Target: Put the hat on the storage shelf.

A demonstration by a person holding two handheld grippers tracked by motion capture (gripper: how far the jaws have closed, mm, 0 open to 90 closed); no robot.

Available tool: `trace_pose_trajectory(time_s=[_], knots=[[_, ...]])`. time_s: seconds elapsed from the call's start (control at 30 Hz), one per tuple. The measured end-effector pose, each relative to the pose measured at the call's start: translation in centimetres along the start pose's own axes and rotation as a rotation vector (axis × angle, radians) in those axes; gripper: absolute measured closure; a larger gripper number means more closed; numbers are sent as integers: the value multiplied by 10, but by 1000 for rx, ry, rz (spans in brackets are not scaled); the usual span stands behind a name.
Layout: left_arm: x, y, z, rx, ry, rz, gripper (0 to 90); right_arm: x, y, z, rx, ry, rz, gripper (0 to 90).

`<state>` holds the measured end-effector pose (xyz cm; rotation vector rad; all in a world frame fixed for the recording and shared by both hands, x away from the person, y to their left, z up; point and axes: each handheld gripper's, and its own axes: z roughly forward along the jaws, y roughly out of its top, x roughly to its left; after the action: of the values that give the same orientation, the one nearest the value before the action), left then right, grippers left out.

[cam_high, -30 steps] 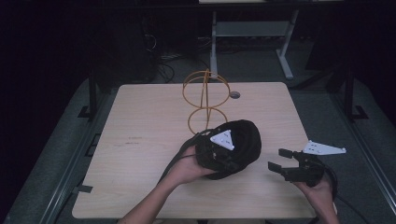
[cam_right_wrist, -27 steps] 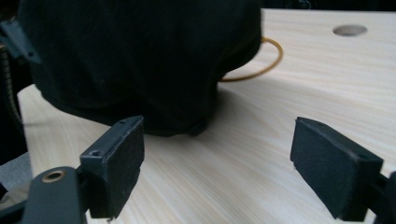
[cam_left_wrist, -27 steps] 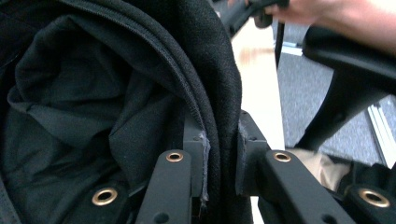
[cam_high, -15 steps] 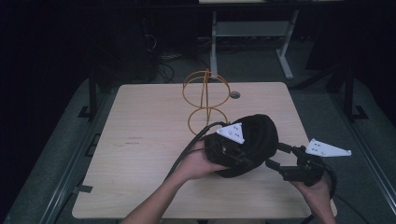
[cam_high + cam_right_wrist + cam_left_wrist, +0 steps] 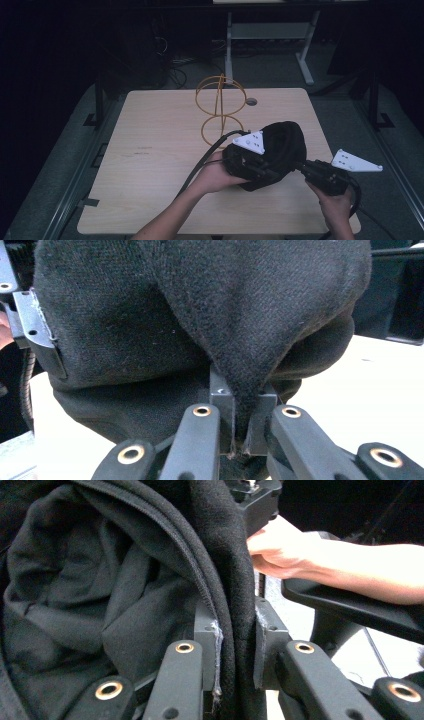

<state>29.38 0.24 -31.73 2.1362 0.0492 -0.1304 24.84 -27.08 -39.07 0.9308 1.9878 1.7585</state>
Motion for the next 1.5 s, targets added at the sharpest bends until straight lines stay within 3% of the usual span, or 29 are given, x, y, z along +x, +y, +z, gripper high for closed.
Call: trace_pose_trajectory(time_s=[0.17,0.33,0.47,0.57,0.77,1.23,1.5], knots=[[2,-5,-7,-22,44,-6,691,3,6,-5,-21,-3,12,861],[4,-10,-10,-26,73,-29,619,9,17,-10,-22,-20,-20,862],[3,-11,-14,-25,100,-15,542,13,28,-14,-17,-48,-56,862],[1,-13,-19,-25,137,-12,468,11,35,-21,-40,-61,-44,863],[0,-26,-34,-25,188,-23,443,7,50,-27,-23,-73,-47,862],[8,-82,-77,18,351,-94,344,0,85,-14,30,-70,-46,861],[7,-120,-91,91,408,-116,324,-4,109,-4,35,-81,-60,861]])
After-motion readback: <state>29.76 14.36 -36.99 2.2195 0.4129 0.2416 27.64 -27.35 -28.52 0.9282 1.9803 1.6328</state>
